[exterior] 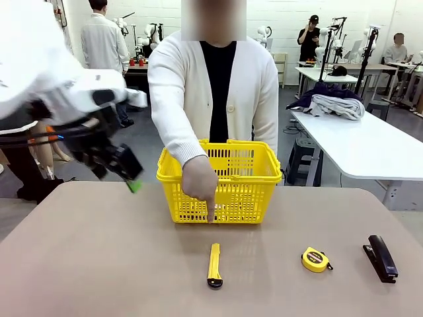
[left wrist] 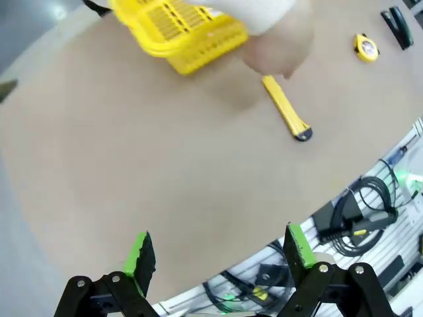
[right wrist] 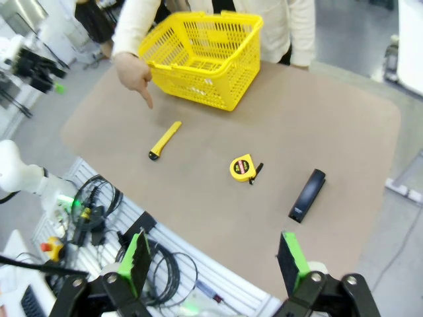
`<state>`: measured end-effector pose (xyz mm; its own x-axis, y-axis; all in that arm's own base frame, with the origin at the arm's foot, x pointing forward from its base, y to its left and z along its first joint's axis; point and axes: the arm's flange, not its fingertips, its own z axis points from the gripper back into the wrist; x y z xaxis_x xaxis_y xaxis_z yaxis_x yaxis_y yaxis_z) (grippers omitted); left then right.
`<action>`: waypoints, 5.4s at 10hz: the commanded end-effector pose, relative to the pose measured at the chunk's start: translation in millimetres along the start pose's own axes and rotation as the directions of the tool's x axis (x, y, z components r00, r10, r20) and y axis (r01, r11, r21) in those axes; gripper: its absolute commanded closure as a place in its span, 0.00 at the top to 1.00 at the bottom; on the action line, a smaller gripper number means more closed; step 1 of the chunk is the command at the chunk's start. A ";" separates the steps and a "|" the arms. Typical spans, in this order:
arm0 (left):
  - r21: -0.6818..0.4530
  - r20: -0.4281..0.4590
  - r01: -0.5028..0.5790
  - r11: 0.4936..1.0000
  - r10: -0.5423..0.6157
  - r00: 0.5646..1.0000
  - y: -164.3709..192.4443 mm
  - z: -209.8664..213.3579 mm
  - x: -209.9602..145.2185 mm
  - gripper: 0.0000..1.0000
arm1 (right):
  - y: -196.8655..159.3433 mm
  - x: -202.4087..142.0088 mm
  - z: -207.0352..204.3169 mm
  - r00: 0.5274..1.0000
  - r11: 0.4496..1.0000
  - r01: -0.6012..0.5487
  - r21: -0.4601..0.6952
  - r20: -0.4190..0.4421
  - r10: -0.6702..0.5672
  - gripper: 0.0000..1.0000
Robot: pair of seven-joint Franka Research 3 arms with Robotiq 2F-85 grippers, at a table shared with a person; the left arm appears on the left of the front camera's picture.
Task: Place the items the person wants into the basket.
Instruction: Pick up the item the person points to and place it in the Market Basket.
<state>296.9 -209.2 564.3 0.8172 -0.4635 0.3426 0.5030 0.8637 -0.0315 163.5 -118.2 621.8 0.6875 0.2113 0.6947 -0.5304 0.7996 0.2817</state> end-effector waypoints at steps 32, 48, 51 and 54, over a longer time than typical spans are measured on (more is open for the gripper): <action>0.245 -0.194 -0.290 0.925 0.340 0.920 -158.8 -294.6 88.3 1.00 | -0.4 -0.1 -1.3 1.000 1.000 -0.012 0.021 0.004 0.012 1.00; 0.193 -0.219 -0.381 0.904 0.418 0.882 -138.8 -310.9 89.4 0.00 | -0.4 -0.1 -1.3 1.000 1.000 -0.012 0.021 0.004 0.012 1.00; 0.108 -0.238 -0.239 0.965 0.258 0.936 -147.6 -209.1 102.6 0.00 | -0.4 -0.1 -1.3 1.000 1.000 -0.012 0.021 0.004 0.012 1.00; 0.139 -0.212 -0.162 0.977 0.189 0.959 -159.5 -81.2 108.6 0.00 | -0.4 -0.1 -1.3 1.000 1.000 -0.012 0.021 0.004 0.012 1.00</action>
<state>321.2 -422.5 509.3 0.9399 -0.3174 0.1257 0.3164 0.9482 0.0280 163.6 -118.3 621.6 0.6877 0.2110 0.6946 -0.5304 0.7993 0.2823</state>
